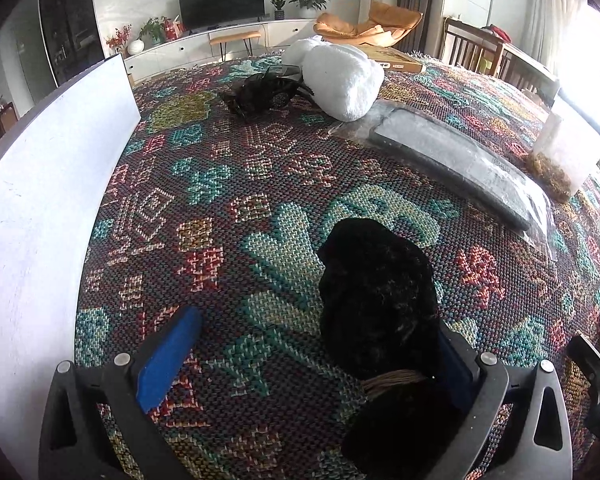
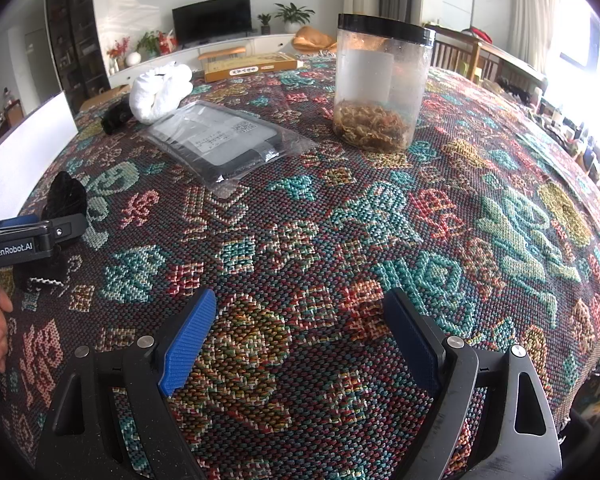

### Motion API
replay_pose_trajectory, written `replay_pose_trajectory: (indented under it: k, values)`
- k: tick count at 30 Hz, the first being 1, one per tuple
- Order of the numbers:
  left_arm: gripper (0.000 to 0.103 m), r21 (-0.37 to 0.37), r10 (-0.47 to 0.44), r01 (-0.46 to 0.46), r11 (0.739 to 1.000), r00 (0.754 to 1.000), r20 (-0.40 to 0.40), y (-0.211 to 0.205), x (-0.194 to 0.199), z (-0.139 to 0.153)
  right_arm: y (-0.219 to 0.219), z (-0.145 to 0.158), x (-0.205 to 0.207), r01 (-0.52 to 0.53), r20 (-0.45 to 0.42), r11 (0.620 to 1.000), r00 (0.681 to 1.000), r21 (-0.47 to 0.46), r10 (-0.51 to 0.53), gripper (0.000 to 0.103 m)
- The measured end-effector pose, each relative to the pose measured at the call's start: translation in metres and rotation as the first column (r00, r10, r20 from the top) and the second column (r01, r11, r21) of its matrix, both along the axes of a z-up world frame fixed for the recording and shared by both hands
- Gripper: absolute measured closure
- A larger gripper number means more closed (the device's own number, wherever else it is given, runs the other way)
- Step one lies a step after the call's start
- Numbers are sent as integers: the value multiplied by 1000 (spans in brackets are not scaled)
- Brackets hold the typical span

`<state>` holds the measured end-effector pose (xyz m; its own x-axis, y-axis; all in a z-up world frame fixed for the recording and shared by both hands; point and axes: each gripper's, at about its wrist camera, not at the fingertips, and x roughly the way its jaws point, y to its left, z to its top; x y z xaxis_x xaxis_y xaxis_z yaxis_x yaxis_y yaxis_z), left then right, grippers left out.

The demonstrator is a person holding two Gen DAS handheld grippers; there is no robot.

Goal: Organize soft objects
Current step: 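Lift the black-and-white plush with the left gripper and hold it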

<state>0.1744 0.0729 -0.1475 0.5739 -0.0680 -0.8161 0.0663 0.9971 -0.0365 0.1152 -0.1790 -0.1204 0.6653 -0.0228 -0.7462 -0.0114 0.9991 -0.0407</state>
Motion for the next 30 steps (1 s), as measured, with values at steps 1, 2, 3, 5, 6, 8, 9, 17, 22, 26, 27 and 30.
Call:
replay_pose_trajectory:
  k: [1,2,3,5,6,8,9,17,22,26,27,30]
  values:
    - [0,3,-8,8,1000,1000,-4,0,1,0,0,0,0,0,0,1000,1000,0,0,15]
    - [0,5,-18,18,1000,1000,-10,0,1,0,0,0,0,0,0,1000,1000,0,0,15]
    - [0,4,-26,26,1000,1000,-18,1,2,1,0,0,0,0,0,1000,1000,0,0,15]
    - [0,2,-35,35,999,999,-25,3,2,1,0,0,0,0,0,1000,1000,0,0,15]
    - [0,1,-38,38,999,999,-24,4,2,1,0,0,0,0,0,1000,1000,0,0,15]
    - [0,0,-43,43,999,999,-15,5,1,1,0,0,0,0,0,1000,1000,0,0,15]
    - [0,0,-42,42,999,999,-7,5,1,0,0,0,0,0,0,1000,1000,0,0,15]
    - [0,6,-54,54,999,998,-11,4,-1,0,0,0,0,0,0,1000,1000,0,0,15]
    - [0,1,-64,64,998,998,-2,6,0,0,0,0,0,0,0,1000,1000,0,0,15]
    - [0,0,-60,60,998,998,10,6,-2,0,0,0,0,0,0,1000,1000,0,0,15]
    - [0,0,-59,59,998,998,11,6,-2,0,0,0,0,0,0,1000,1000,0,0,15]
    - [0,1,-57,57,998,998,13,6,-3,0,0,0,0,-1,-1,1000,1000,3,1,15]
